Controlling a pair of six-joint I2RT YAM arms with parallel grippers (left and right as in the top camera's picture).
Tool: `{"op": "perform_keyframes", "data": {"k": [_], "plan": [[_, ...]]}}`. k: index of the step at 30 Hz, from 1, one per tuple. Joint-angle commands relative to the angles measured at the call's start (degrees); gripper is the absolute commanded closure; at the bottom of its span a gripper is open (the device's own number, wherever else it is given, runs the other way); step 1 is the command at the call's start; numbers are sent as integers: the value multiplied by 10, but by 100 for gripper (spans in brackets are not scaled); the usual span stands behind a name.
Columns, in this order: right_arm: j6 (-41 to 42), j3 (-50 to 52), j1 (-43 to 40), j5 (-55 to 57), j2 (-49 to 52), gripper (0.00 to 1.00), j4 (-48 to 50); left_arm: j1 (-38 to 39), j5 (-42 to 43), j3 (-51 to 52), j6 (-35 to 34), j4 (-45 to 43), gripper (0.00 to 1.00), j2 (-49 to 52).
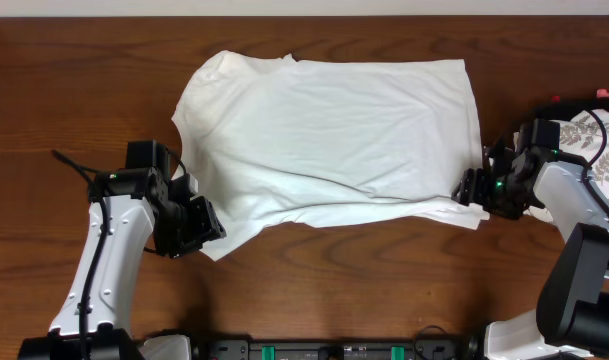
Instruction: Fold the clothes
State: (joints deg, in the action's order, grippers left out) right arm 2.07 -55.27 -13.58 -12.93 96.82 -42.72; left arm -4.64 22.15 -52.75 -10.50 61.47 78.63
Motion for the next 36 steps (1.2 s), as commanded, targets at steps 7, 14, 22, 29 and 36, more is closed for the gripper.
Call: {"op": "perform_keyframes", "data": {"k": [7,14,22,29,36], "plan": [[-45,3,1,61,-2,26,32,1,3,2,1,1,50,-4],[-45,3,2,43,-28,29,21,1,3,2,1,-1,50,-4],[-61,6,2,44,-47,35,21,1,3,2,1,-3,50,-4],[-109,28,2,46,-47,34,34,1,3,2,1,-3,50,-4],[-181,50,2,45,-47,32,81,1,3,2,1,-3,50,-4]]}}
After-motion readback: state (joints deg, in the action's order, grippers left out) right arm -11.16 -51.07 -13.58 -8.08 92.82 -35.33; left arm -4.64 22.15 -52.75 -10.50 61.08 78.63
